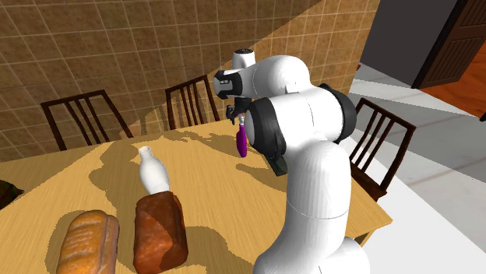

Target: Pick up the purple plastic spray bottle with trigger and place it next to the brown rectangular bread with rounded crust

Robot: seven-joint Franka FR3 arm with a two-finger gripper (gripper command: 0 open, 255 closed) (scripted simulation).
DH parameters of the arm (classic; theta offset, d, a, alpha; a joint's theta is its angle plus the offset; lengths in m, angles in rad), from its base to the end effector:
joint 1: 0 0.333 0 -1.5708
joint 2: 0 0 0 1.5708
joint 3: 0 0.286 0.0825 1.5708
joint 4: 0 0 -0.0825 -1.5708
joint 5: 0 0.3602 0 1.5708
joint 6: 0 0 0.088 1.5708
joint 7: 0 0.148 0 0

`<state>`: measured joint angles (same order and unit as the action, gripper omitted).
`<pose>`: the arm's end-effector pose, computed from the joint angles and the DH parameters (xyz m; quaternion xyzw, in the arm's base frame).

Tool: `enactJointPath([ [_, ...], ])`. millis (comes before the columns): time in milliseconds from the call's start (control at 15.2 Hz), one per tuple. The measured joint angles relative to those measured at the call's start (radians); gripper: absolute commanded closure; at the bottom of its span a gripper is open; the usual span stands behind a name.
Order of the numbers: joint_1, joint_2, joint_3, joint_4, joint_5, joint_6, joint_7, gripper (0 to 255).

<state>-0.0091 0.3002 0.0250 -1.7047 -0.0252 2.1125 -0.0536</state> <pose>0.6282 0.0070 0.3675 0.9977 0.0398 0.0537 0.0085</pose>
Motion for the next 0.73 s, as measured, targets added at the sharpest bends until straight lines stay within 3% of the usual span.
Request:
enactJointPath([
  [66,0.000,0.000,0.000,0.000,0.000,0.000,0.000,255],
  [726,0.000,0.000,0.000,0.000,0.000,0.000,0.000,255],
])
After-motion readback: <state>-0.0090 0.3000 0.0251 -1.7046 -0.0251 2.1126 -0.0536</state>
